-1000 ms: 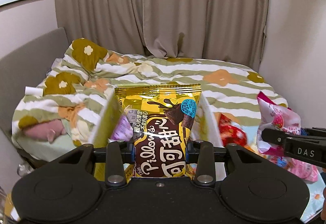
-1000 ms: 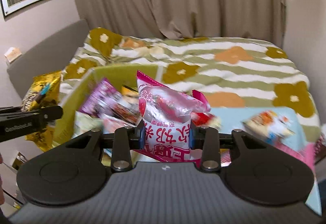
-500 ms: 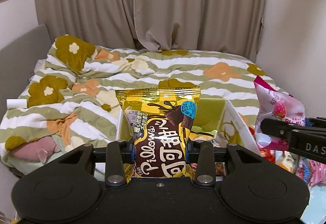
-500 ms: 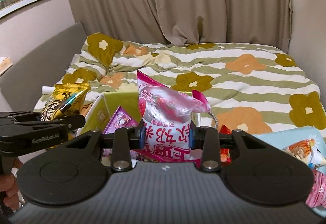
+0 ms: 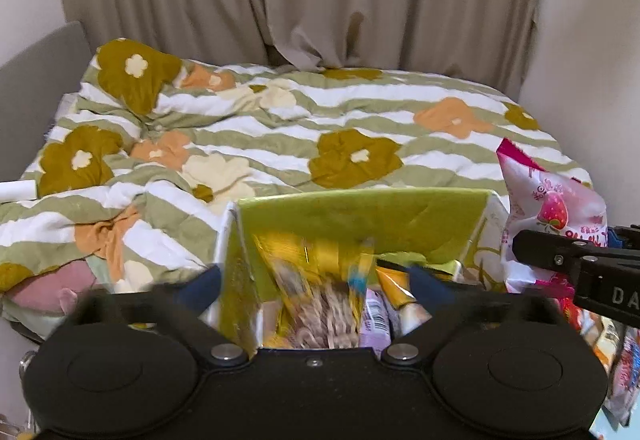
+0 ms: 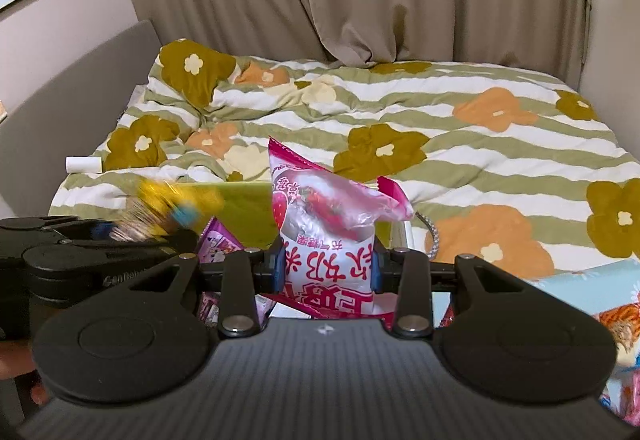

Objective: Organize snacks
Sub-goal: 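Drop the gold chocolate bag from the left gripper into the box while the right gripper drops the pink bag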

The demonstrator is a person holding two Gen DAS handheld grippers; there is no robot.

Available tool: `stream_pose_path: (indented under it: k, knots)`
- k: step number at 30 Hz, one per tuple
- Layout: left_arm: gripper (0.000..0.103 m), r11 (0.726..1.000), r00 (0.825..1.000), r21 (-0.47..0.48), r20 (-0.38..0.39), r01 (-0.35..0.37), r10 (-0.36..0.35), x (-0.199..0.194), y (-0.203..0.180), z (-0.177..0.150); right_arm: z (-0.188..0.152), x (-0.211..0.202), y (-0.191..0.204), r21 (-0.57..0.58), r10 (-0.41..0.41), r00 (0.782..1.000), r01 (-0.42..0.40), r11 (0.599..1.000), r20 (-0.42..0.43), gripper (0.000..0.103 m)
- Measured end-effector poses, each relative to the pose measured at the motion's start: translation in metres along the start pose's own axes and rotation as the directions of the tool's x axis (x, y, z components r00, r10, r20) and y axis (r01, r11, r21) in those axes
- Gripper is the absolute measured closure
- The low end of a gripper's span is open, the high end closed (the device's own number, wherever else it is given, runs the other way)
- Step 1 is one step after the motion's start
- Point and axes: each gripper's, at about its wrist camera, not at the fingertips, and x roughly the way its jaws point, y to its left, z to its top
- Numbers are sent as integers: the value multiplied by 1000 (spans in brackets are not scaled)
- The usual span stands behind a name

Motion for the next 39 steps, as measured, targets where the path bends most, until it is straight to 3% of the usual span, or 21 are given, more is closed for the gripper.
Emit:
stream_pose_path:
  k: [3, 8, 18, 19, 20, 21, 22, 26, 39]
  knots:
    - [0, 1000, 1000, -11, 3, 24, -24, -5, 3, -3, 1, 9, -4, -1, 7, 1000, -7, 1000, -19, 51]
    - [0, 999, 999, -2, 2, -35, 35, -11, 3, -13, 2, 22, -9, -4, 17, 998, -17, 1000, -56, 51]
    - [0, 998, 999, -46, 14, -50, 50, -16, 8, -15, 12, 45, -1, -55, 34, 997, -38, 998, -69, 46]
    - [0, 998, 998, -45, 18, -52, 53, -18, 7, -16, 12, 45, 1, -65, 32, 998, -35, 997, -57, 34]
    - [0, 998, 998, -44, 21, -54, 55, -19, 7, -16, 12, 46, 2, -72, 28, 998, -32, 997, -47, 13]
    - [0, 998, 998, -43, 24, -55, 56, -20, 6, -18, 10, 45, 2, -71, 24, 999, -27, 997, -38, 4]
    - [0, 998, 998, -41, 24, -56, 57, -20, 5, -19, 9, 45, 1, -67, 29, 999, -31, 997, -36, 0]
    - [0, 998, 998, -37, 18, -55, 56, -22, 3, -23, 3, 42, -5, -33, 72, 996, -74, 997, -53, 0]
    - [0, 999, 995, -30, 85, -46, 48, -66, -6, -24, -1, -8, 3, -74, 46, 998, -43, 996, 45, 0]
